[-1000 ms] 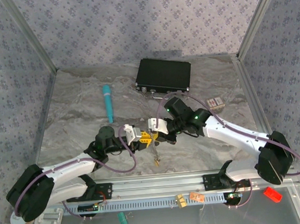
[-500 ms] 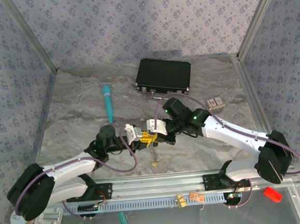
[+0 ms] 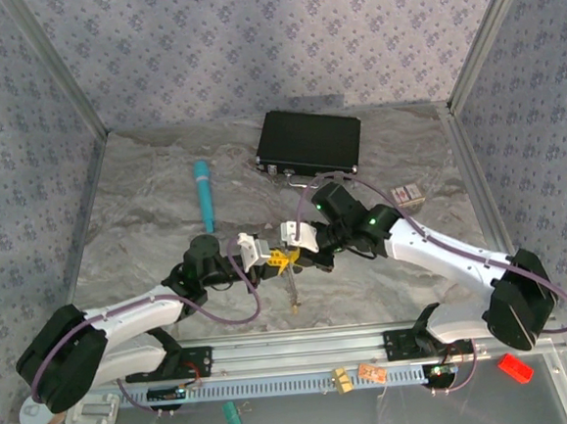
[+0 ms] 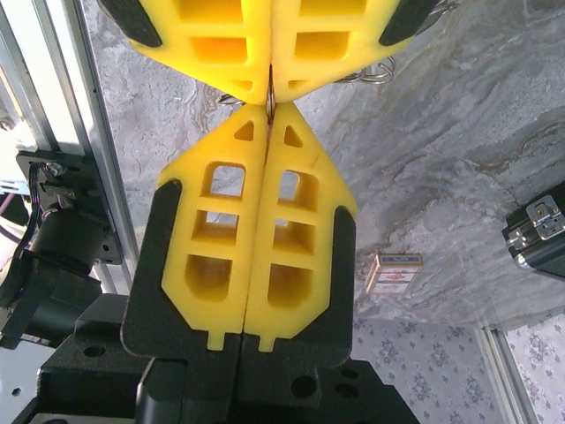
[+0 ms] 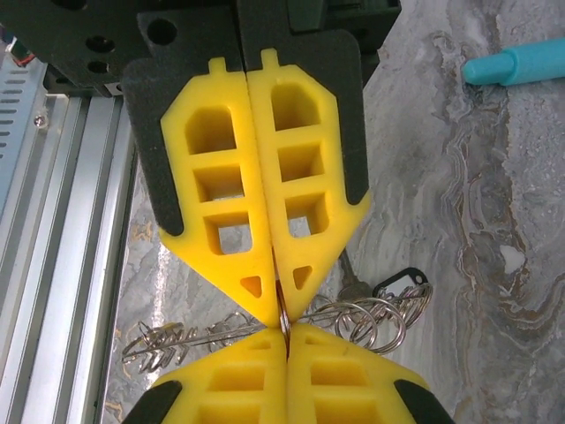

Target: Put the keys on the keyring

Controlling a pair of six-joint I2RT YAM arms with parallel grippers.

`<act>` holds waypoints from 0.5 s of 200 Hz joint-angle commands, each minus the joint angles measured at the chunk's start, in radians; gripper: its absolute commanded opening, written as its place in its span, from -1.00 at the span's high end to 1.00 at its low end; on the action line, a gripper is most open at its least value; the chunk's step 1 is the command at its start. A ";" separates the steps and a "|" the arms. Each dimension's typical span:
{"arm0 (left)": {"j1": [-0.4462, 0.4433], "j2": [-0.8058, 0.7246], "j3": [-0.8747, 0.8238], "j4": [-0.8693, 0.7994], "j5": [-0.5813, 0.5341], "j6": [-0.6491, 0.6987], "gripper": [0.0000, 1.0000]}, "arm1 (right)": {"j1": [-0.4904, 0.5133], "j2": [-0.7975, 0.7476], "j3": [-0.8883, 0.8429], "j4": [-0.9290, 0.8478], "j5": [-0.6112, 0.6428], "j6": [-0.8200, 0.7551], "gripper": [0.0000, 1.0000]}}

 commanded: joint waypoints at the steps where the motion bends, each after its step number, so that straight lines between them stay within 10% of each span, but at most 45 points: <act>1: -0.001 0.001 0.004 0.027 0.006 -0.002 1.00 | -0.018 -0.055 -0.028 0.112 -0.056 0.052 0.50; 100: 0.000 -0.004 -0.028 0.124 -0.011 -0.039 1.00 | 0.004 -0.088 -0.185 0.214 0.061 0.143 0.33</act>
